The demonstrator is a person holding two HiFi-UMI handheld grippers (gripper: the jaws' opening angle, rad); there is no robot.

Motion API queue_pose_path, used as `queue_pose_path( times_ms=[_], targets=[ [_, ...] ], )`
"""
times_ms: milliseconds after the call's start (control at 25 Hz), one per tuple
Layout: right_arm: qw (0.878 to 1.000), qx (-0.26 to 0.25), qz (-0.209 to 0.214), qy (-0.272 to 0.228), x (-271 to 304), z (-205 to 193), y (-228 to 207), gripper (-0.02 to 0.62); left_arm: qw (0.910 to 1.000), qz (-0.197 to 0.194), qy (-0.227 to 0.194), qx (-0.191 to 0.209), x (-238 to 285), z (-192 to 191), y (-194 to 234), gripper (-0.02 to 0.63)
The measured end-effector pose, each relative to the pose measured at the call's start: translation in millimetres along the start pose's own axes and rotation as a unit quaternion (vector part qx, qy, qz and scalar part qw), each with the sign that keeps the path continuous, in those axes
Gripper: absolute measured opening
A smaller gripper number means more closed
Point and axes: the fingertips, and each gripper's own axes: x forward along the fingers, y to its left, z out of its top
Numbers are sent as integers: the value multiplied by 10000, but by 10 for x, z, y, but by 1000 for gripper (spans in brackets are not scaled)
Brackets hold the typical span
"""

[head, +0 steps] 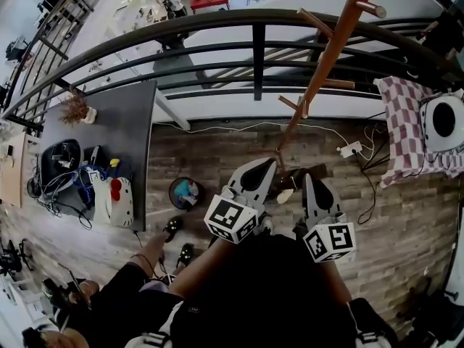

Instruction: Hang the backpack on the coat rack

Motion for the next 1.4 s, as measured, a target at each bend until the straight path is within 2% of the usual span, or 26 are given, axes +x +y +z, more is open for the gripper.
queue_pose_path(
  times_ms=[520,1000,1200,1400],
  targets=[
    [9989,48,-468,-89,471,121,-86,26,9990,-428,135,15,311,135,398,8],
    [9931,210,-1142,-145,659,127,-116,26,9946,-990,298,-31,449,224,631,8],
    [9920,263,-1224,-150,705,126,-125,26,9924,-1143,444,-53,503,144,615,8],
    [9925,238,-1195,-127,788,125,-186,26,9930,-1112,383,-63,632,160,669,8]
  ],
)
